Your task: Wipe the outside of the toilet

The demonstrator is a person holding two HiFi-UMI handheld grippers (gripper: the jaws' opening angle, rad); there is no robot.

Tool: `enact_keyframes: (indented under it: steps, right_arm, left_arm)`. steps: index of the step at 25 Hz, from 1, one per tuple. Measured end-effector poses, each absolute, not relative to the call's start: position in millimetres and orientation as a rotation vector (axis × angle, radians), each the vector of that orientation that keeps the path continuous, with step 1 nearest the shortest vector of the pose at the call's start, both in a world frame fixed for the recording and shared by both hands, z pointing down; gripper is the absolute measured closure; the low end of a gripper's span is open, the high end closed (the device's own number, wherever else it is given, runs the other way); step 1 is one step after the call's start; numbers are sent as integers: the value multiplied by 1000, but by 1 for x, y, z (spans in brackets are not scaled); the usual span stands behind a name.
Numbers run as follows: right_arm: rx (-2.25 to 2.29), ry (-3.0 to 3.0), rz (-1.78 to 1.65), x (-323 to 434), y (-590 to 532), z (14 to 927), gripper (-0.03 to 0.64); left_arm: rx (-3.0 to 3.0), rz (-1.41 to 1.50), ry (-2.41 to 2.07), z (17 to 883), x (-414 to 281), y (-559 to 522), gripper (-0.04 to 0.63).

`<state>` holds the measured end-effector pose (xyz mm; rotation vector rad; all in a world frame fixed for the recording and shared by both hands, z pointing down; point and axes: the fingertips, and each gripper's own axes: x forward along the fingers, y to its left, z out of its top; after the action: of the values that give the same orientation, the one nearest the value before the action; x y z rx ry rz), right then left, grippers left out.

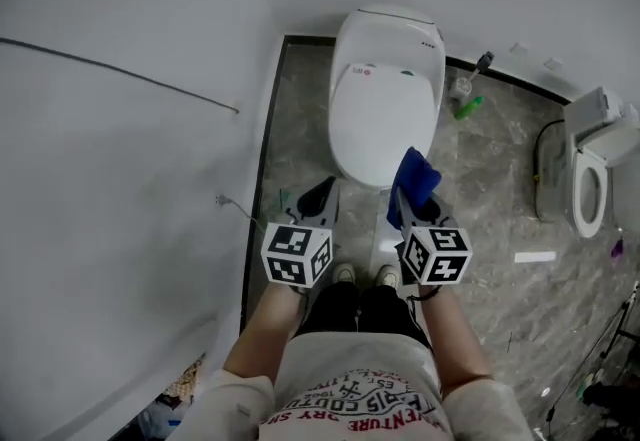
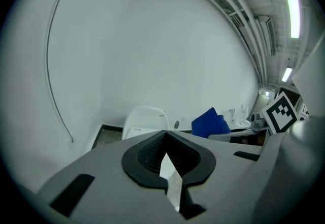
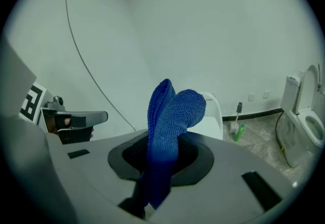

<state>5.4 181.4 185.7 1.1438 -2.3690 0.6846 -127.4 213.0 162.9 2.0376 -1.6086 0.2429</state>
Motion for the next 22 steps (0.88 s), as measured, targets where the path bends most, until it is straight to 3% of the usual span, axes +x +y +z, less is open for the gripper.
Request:
enact_keyframes:
  steps: [11,22]
  right_arm:
    - [1185,-2552,425,20,200,12,541]
    - [1216,-2649,242,13,227,-46,541]
  left_arm:
    - [2296,195,-1702,-17,-108,228,589]
    - [2424,153,-1813,-83,-105,254,589]
